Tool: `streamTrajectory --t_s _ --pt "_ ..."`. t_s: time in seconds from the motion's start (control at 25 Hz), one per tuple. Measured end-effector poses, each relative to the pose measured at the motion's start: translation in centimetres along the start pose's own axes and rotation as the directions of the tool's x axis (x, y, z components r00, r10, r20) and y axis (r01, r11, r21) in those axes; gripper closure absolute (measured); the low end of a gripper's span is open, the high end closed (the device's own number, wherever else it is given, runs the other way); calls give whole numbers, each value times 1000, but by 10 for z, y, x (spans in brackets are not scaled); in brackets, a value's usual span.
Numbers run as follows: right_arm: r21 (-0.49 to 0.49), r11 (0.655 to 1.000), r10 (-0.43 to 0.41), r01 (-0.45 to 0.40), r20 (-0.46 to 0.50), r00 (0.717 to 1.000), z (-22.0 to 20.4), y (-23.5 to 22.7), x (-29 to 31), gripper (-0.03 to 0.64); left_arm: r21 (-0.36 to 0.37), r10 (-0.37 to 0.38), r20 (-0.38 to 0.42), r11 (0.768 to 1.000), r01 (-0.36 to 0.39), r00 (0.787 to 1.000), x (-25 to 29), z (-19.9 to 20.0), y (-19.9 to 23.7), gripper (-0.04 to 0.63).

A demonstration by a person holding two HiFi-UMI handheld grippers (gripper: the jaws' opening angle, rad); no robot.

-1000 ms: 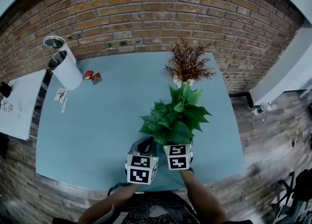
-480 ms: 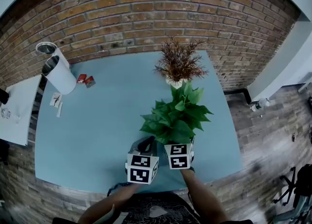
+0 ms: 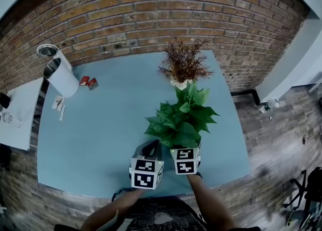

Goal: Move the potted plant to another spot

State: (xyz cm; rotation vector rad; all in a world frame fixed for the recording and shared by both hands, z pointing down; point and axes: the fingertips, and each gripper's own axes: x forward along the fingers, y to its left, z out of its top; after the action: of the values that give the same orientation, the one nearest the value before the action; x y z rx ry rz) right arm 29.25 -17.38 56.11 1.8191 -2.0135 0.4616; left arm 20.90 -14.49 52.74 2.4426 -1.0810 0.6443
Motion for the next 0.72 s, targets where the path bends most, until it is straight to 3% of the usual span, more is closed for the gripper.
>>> streamTrajectory --t_s 0.2,0.72 --pt "7 1000 -19 19 0 1000 -3 2 -9 152 6 -12 4 1000 11 1000 -7 0 -3 597" --pt "45 996 -75 75 -15 997 -10 18 -44 343 2 -20 26 1000 20 999 -42 -11 3 597"
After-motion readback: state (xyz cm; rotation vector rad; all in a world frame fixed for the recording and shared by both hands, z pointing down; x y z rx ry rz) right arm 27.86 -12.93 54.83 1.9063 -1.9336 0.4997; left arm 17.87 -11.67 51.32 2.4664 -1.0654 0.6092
